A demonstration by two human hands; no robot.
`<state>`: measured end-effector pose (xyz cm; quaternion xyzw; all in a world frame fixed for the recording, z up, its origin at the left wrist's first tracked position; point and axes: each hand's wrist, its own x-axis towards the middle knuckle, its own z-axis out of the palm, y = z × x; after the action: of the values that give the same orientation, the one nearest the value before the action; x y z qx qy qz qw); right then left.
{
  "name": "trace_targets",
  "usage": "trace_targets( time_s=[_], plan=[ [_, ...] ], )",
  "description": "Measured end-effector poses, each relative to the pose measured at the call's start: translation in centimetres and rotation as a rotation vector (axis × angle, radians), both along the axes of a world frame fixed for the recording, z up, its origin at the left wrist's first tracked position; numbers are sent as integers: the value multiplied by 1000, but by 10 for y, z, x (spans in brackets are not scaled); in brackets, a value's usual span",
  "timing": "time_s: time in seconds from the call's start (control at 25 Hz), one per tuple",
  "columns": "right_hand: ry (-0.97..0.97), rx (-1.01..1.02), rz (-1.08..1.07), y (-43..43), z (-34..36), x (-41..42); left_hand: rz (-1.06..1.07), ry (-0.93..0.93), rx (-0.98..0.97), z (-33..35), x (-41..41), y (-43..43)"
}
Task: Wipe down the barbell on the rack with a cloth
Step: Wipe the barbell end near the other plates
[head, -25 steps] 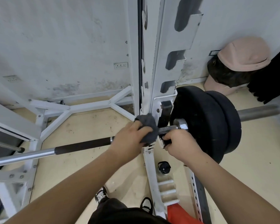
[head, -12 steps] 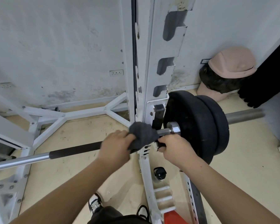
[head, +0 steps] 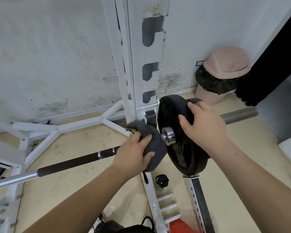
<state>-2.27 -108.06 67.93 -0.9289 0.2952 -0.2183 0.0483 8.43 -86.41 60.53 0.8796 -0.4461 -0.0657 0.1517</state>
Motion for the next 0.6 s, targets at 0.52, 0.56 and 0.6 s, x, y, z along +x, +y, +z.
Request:
trace_targets(
  time_s=[0.52, 0.56, 0.6],
  plan=[
    [-19, 75, -114, -2, -13, 28, -137, -221, 204, -2, -23, -76],
    [-13, 78, -116, -3, -12, 29, -137, -238, 254, 4, -21, -74],
    [-9, 82, -119, -4, -12, 29, -129, -257, 306, 9, -18, -69]
  ],
)
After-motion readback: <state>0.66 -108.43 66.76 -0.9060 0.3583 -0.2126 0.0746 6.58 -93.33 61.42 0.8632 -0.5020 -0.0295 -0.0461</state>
